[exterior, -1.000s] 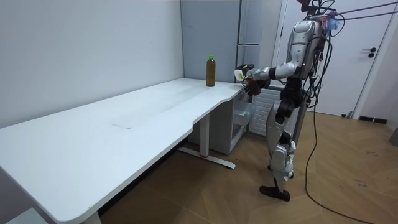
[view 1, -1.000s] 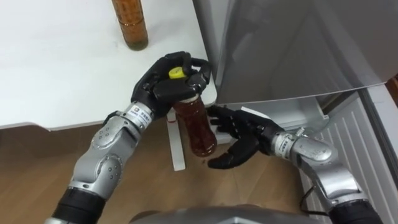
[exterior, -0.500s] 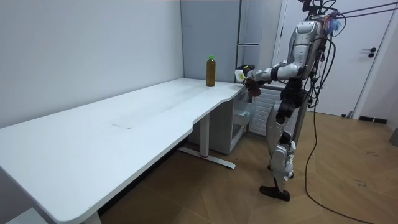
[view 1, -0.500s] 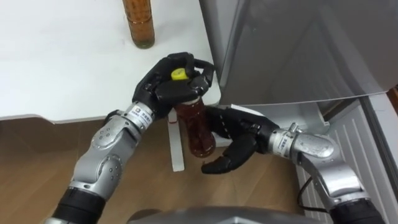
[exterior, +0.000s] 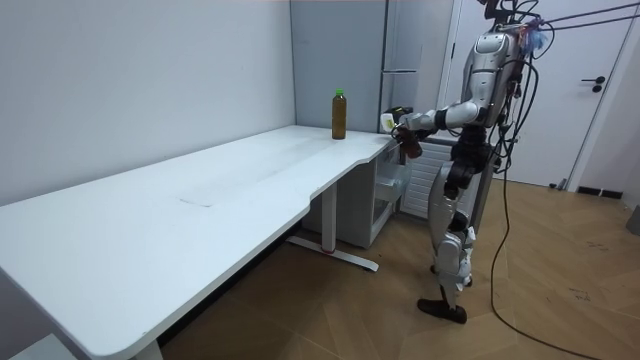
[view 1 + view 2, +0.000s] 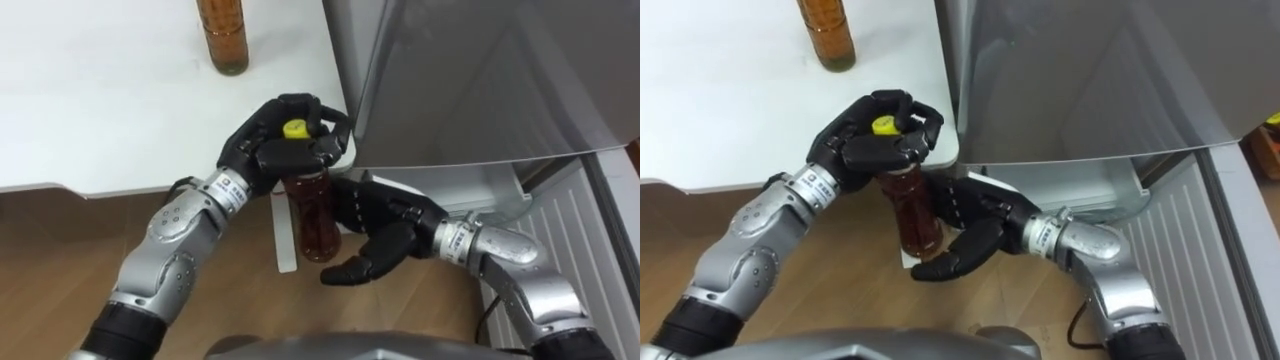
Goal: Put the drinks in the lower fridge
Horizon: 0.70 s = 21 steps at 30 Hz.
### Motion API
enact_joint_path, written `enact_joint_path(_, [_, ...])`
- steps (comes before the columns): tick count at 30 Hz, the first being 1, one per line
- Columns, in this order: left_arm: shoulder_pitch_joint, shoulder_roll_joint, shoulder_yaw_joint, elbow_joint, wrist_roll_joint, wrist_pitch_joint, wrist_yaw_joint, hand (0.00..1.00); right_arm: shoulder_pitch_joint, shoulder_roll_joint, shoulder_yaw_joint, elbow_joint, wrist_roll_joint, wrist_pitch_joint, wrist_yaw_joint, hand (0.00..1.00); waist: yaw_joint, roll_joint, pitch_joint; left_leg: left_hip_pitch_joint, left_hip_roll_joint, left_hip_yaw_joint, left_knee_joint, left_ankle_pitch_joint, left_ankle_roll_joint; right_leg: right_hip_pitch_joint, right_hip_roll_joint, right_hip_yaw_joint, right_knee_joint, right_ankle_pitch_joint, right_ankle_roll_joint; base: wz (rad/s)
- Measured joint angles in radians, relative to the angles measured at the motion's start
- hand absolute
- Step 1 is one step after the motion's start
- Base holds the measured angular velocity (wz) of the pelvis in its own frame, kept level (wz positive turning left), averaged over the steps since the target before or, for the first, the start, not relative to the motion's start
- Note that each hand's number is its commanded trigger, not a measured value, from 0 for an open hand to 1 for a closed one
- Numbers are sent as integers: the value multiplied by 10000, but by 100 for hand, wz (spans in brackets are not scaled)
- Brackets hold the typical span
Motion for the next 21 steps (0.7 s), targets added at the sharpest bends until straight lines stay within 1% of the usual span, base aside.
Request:
enact_joint_path(3, [0,3,-242,0,111,1,-74,100,0,-4,56,152,57,41,-305,100,-3,17,-11,-8,-2,1,3,0,0,-17,2,-4,6,0,0,0])
enact_joint_path(4, [0,6,-347,0,111,1,-152,100,0,-15,57,168,45,74,-520,100,-1,39,-41,-63,-2,1,8,0,0,-31,3,1,14,0,0,0])
enact_joint_path(7, [0,5,-644,0,109,1,-332,100,0,-25,124,224,45,75,-947,100,6,104,-84,-121,-2,6,9,2,2,-121,8,24,44,2,-2,0])
enact_joint_path(8, [0,4,-690,0,112,0,-358,100,1,-35,148,239,45,75,-953,100,5,109,-88,-118,-2,7,9,2,2,-119,9,26,44,2,-2,0])
enact_joint_path(14, [0,20,-780,1,101,0,-369,100,14,-40,359,254,48,33,-1133,100,-22,88,-75,-104,-4,15,1,2,2,-113,7,38,31,2,-2,0])
enact_joint_path(20, [0,159,-840,2,81,-1,-368,100,15,-53,557,255,79,25,-1221,100,-19,58,-43,-143,-5,12,4,4,5,-130,8,35,-4,-1,0,0])
enact_joint_path(21, [0,163,-840,1,81,-1,-368,93,15,-53,572,255,85,17,-1234,100,-19,58,-39,-151,-5,12,3,4,5,-135,8,34,-5,-1,0,0])
